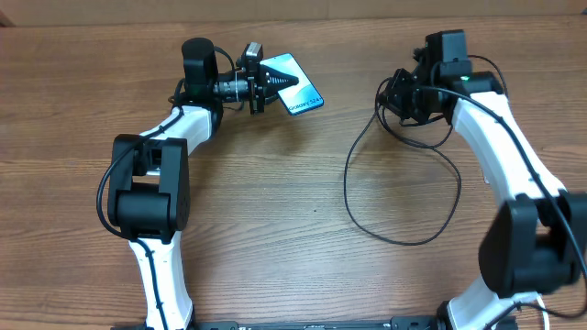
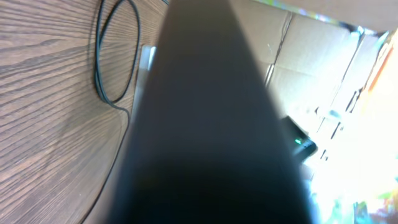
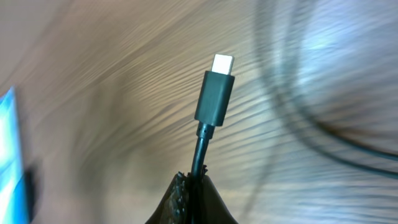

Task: Plug charger to phone and switch on socket
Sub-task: 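Carry the USB-C plug with the right gripper to the phone's bottom port, then align the plug with the phone's port using the right gripper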

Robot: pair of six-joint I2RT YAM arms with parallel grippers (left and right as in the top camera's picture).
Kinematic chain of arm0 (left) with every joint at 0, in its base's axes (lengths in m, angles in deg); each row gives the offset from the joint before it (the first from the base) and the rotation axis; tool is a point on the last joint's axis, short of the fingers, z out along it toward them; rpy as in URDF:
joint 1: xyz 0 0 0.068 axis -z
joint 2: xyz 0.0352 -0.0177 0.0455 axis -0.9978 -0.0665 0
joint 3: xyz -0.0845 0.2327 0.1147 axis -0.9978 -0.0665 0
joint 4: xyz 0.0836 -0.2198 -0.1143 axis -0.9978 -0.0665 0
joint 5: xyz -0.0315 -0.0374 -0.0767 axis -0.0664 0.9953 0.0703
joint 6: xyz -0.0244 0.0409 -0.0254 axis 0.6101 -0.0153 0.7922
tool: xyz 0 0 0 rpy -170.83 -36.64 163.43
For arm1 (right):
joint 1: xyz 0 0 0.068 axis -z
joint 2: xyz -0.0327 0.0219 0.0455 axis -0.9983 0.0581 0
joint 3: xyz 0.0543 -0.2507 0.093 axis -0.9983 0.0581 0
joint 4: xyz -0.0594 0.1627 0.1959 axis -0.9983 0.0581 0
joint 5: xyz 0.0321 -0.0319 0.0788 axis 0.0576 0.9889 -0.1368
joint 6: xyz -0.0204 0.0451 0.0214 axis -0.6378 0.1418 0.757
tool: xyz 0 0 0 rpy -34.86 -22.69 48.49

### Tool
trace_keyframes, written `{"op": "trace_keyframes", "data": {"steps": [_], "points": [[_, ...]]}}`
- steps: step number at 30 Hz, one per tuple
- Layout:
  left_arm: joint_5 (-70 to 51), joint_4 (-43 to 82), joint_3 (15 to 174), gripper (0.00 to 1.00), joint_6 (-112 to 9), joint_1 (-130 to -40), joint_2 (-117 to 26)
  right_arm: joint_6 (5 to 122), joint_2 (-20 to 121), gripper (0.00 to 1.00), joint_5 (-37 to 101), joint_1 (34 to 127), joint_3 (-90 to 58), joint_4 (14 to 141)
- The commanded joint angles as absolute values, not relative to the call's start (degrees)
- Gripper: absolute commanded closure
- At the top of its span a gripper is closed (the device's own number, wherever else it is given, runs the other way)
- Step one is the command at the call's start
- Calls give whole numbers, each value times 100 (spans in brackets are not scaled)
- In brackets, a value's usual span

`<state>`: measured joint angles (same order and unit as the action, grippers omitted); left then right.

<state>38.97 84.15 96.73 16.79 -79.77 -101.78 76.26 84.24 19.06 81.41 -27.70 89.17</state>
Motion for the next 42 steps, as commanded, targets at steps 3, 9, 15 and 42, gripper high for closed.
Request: {"op": "trace_keyframes", "data": {"steps": [3,9,15,42], "points": [[4221,8533,10149,96,1244,-8141,-10134,5630,7856,96,359,8036,-2879,10453],[4367,8533,10250,96,896,-8141,-10134,4646,7237,96,652,7016,-2700,11166],[4647,8530,10250,96,529,-8141,-10134,5226,7178,96,2083,5816,-2691,10252],[5215,8535,10250,96,411,-8161,-10134,6257,7381,96,2385,5411,-2612,9607]]}}
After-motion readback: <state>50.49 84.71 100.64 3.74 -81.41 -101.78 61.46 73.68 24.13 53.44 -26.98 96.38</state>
